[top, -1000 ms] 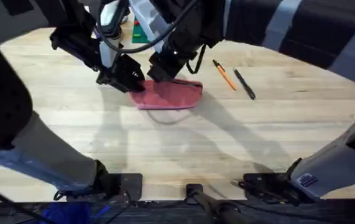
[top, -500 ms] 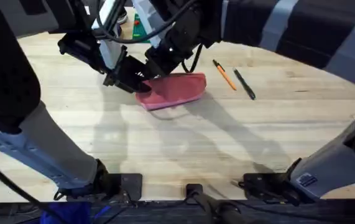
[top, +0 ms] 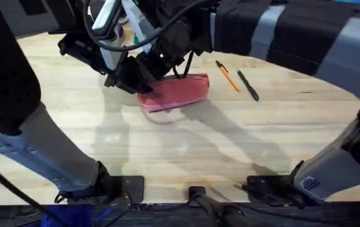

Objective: Unzip the bag, pick up the pens from the table one at a time and place them inside, then zip the bag closed.

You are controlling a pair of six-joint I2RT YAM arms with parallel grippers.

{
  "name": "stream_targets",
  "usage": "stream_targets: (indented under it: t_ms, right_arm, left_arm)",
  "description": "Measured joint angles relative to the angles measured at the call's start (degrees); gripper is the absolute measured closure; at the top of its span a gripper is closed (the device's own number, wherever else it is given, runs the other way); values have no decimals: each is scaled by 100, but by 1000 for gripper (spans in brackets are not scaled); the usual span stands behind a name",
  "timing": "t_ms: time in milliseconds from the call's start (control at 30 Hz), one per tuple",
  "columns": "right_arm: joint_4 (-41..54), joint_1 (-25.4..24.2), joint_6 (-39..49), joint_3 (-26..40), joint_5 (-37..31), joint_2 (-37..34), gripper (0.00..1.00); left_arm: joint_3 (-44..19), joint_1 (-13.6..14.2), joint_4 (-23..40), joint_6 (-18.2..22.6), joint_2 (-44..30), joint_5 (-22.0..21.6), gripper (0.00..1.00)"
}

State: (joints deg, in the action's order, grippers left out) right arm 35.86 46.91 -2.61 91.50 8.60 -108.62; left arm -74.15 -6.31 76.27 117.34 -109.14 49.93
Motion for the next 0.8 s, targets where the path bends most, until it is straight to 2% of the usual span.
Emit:
stream_targets:
  t_ms: [67,133,200,300,333,467,700,733,767,800]
  right_arm:
    - [-4,-21,-21,0,28,0,927]
    - [-23,-63,-52,-2,62,2,782]
    - [-35,-115,-66,0,161,9,526]
    - [28,-298,-35,-2,80,26,80]
    - [62,-368,-2,-2,93,31,32]
    - [412,-528,49,-2,157,265,6]
    - [694,-851,323,0,-45,1286,5]
    - [699,-894,375,0,-51,1409,5]
    - [704,-930,428,0,-75,1540,5]
    - [705,-957,468,0,-92,1659,5]
  left_arm:
    - [0,0,-2,0,0,7,959]
    - [0,0,-5,-2,0,17,959]
    - [0,0,-39,0,-2,22,959]
    - [2,0,39,31,-4,41,959]
    - [2,7,38,35,-4,58,958]
    - [2,51,15,37,-4,94,959]
    - [2,74,1,37,-4,116,958]
    - [2,74,0,40,-4,116,937]
    - [2,76,2,58,-4,131,866]
    - [2,76,3,65,-4,209,723]
